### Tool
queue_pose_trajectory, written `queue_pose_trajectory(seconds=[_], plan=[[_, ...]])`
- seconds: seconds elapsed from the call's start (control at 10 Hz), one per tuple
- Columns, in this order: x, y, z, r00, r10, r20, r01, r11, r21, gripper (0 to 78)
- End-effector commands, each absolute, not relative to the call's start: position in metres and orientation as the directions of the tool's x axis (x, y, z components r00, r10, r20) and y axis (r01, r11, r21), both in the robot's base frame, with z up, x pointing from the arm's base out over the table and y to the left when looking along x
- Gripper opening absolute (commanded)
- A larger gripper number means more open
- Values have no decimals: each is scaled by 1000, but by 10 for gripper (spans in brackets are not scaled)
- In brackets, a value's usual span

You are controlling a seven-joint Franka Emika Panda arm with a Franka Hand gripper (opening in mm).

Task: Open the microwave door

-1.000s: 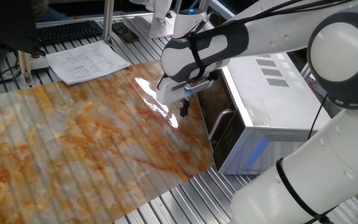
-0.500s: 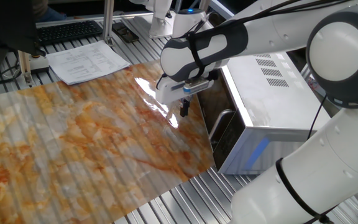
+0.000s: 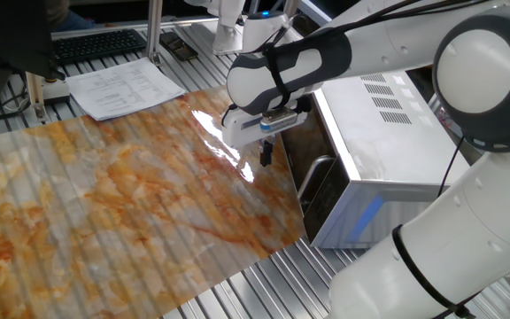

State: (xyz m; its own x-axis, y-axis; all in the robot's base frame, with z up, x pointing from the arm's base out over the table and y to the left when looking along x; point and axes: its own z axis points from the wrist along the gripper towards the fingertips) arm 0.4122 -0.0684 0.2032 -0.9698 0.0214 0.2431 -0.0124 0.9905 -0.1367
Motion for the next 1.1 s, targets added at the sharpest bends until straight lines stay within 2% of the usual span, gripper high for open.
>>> queue_pose_trajectory(seconds=[0.1,0.2,0.3,0.7,1.1], plan=[[401,-79,213,-962,125,244,77,977,-198,0],[401,-79,213,-962,125,244,77,977,-198,0],[390,-94,215,-949,223,223,172,959,-225,0],[376,-117,231,-885,418,204,373,900,-227,0],[362,-122,238,-698,690,193,668,724,-174,0]])
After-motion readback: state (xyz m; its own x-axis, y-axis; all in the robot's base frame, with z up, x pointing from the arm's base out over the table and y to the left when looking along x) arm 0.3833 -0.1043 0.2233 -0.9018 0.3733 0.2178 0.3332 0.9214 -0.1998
